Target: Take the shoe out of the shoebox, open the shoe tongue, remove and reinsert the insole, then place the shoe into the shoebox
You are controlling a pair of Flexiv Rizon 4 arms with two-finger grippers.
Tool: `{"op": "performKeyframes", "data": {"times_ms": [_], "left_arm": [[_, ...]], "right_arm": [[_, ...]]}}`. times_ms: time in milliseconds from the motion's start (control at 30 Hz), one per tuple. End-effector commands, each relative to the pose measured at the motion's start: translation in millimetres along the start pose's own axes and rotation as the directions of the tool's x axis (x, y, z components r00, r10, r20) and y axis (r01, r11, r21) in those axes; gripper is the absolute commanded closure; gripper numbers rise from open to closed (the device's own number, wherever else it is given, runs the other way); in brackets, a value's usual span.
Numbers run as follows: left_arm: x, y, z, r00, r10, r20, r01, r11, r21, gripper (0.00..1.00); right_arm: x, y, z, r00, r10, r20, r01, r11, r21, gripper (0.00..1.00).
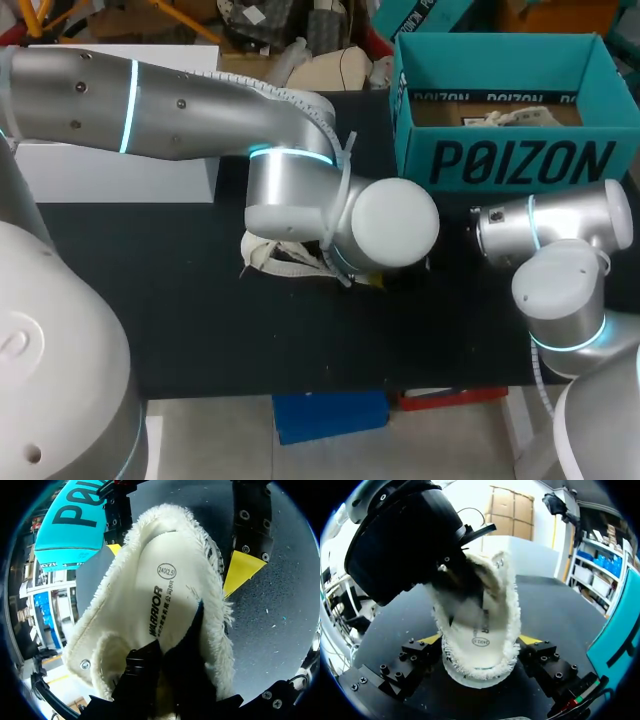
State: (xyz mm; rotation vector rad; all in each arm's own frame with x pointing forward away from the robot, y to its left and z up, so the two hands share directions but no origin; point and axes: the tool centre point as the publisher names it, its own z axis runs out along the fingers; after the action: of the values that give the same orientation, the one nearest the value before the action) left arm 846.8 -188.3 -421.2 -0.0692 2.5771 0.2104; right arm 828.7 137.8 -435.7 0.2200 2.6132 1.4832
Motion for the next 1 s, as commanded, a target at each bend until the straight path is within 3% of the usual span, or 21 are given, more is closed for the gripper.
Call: {"op": "performKeyframes", "data": {"times_ms": [33, 333, 633, 833, 1000], "left_arm": [[-24.3, 4.7, 45.9, 0.997, 0.007, -0.082, 0.001, 0.995, 0.1, 1.0], [-30.0, -0.5, -4.0, 0.982, 0.016, -0.187, 0.025, 0.976, 0.215, 1.0], [-37.0, -7.2, -40.3, 0.965, 0.032, -0.259, 0.049, 0.953, 0.299, 1.0], [-32.6, -15.8, -52.2, 0.966, 0.057, -0.253, 0.023, 0.953, 0.301, 1.0], [-22.4, -23.9, -45.9, 0.962, 0.074, -0.263, 0.01, 0.954, 0.301, 1.0]], "right_arm": [[4.1, 0.4, 4.0, 1.0, -0.001, -0.004, 0.001, 1.0, 0.003, 1.0], [4.1, 0.4, 4.0, 1.0, -0.001, -0.004, 0.001, 1.0, 0.003, 1.0], [4.1, 0.4, 4.0, 1.0, -0.001, -0.004, 0.001, 1.0, 0.003, 1.0], [4.1, 0.4, 4.0, 1.0, -0.001, -0.004, 0.001, 1.0, 0.003, 1.0], [4.1, 0.4, 4.0, 1.0, -0.001, -0.004, 0.001, 1.0, 0.003, 1.0]]}}
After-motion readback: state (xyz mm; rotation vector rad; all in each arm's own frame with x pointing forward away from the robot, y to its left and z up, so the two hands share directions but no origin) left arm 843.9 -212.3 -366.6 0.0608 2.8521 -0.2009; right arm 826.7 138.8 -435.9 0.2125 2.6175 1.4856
